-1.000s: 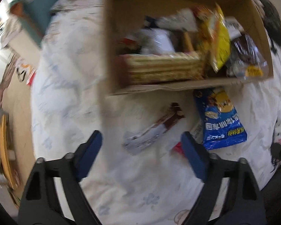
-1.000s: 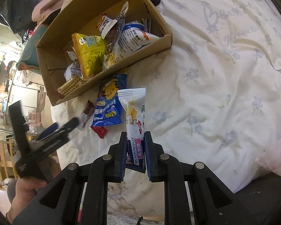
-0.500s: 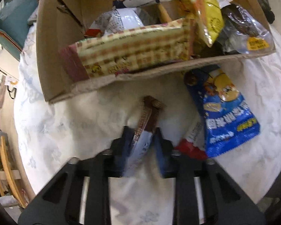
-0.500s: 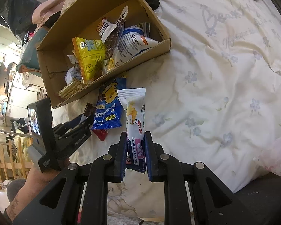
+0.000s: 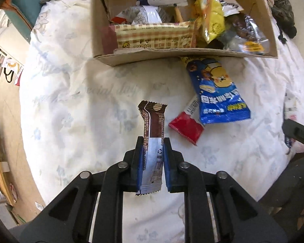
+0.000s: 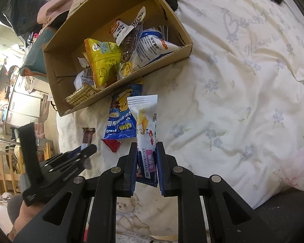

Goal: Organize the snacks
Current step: 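Grasp the brown chocolate bar with left tool while right tool holds the white-pink bar, then carry both bars over the cardboard box and lower them inside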

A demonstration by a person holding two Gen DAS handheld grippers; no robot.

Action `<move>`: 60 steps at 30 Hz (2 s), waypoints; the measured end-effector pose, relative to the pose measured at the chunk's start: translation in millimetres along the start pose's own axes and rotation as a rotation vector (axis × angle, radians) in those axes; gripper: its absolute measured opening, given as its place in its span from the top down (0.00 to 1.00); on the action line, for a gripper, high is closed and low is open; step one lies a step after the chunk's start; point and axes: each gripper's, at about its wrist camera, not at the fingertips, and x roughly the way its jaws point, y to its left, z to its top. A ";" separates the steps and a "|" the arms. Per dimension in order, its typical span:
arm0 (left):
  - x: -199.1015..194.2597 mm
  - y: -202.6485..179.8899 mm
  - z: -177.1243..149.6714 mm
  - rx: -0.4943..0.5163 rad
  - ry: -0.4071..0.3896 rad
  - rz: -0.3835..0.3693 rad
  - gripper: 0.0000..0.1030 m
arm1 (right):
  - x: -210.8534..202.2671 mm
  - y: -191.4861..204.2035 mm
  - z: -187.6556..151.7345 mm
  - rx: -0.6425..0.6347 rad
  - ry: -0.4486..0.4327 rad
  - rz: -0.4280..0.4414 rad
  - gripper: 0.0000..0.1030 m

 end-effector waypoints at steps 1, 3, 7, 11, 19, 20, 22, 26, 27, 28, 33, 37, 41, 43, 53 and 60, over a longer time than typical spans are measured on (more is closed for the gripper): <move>-5.1 1.2 -4.3 -0.011 -0.010 -0.002 0.86 | -0.4 0.0 -0.4 -0.001 -0.001 -0.002 0.82; -13.1 7.8 -10.7 -0.045 -0.033 -0.006 0.86 | -2.1 -1.7 -0.5 0.004 -0.010 -0.009 0.82; -21.9 19.3 -20.8 -0.091 -0.054 0.003 0.86 | -6.9 -8.8 1.1 0.032 -0.027 -0.011 0.82; -34.1 20.2 -25.5 -0.110 -0.096 0.008 0.86 | -10.9 -9.9 0.9 0.037 -0.040 -0.003 0.82; -64.7 14.8 -36.7 -0.150 -0.222 0.020 0.86 | -29.3 5.4 0.5 -0.016 -0.122 0.073 0.82; -70.0 14.6 -37.7 -0.156 -0.240 0.034 0.86 | -31.6 7.3 0.7 -0.020 -0.132 0.084 0.82; -79.6 15.3 -38.4 -0.176 -0.267 0.053 0.86 | -35.3 10.7 1.5 -0.027 -0.146 0.104 0.82; -100.7 22.9 -30.4 -0.205 -0.299 0.053 0.86 | -48.6 21.6 6.2 -0.076 -0.196 0.146 0.82; -106.3 23.9 -28.1 -0.203 -0.312 0.055 0.86 | -53.3 24.1 6.9 -0.093 -0.215 0.153 0.82; -112.3 25.1 -25.1 -0.200 -0.324 0.056 0.86 | -57.9 26.5 8.3 -0.105 -0.233 0.161 0.82; -134.5 29.0 -7.6 -0.184 -0.366 0.049 0.86 | -74.4 27.6 16.9 -0.111 -0.293 0.217 0.82; -141.5 28.5 9.9 -0.162 -0.392 0.068 0.86 | -81.1 30.7 25.0 -0.142 -0.320 0.223 0.82; -148.3 27.3 29.3 -0.152 -0.418 0.055 0.86 | -85.8 37.4 36.2 -0.182 -0.350 0.224 0.82; -150.2 24.8 38.4 -0.138 -0.430 0.052 0.86 | -85.2 39.6 42.3 -0.187 -0.356 0.225 0.82; -141.9 13.5 77.7 -0.080 -0.446 0.043 0.86 | -63.2 47.9 72.1 -0.168 -0.316 0.229 0.82; -119.3 10.2 102.5 -0.066 -0.430 0.026 0.86 | -41.0 61.5 94.6 -0.218 -0.293 0.180 0.82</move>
